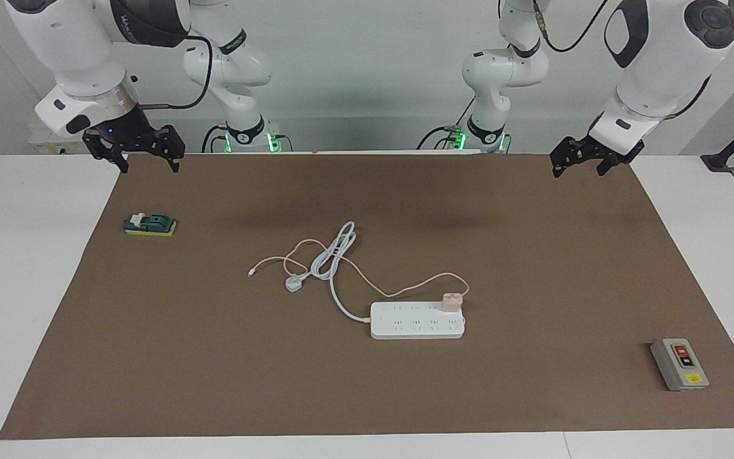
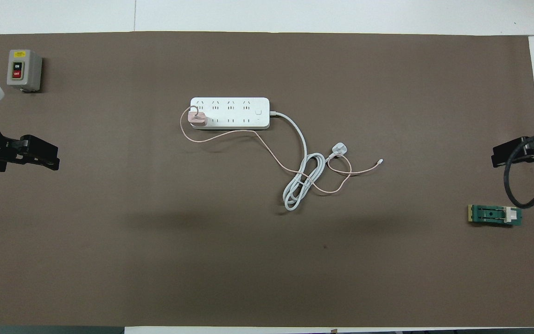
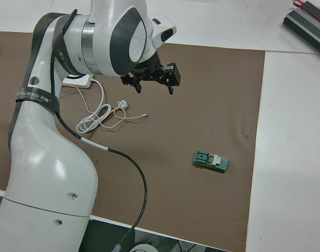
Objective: Unplug charger and place it aside
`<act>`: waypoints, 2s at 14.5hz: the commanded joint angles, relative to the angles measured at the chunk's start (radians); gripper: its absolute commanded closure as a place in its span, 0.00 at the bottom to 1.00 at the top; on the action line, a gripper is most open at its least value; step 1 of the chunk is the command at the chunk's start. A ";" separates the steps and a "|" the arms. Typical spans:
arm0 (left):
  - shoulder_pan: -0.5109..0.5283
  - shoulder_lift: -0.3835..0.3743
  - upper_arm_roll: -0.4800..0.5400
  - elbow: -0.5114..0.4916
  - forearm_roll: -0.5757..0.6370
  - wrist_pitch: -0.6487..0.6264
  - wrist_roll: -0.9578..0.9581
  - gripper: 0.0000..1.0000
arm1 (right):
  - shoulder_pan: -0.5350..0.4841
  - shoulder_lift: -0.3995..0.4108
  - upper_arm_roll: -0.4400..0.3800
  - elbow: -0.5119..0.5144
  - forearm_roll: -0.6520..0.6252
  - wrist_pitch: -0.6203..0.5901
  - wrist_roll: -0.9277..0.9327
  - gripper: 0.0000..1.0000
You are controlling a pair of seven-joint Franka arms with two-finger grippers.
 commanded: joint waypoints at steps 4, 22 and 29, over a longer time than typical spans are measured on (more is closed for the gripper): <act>0.001 -0.015 -0.005 -0.018 -0.003 0.021 -0.016 0.00 | -0.009 -0.015 0.005 -0.012 0.004 0.001 0.005 0.00; -0.088 0.092 -0.019 0.040 -0.052 0.114 -0.997 0.00 | -0.002 -0.032 0.013 -0.105 0.025 0.100 0.099 0.00; -0.224 0.324 -0.021 0.149 -0.054 0.296 -1.693 0.00 | 0.132 0.092 0.024 -0.156 0.226 0.254 0.626 0.00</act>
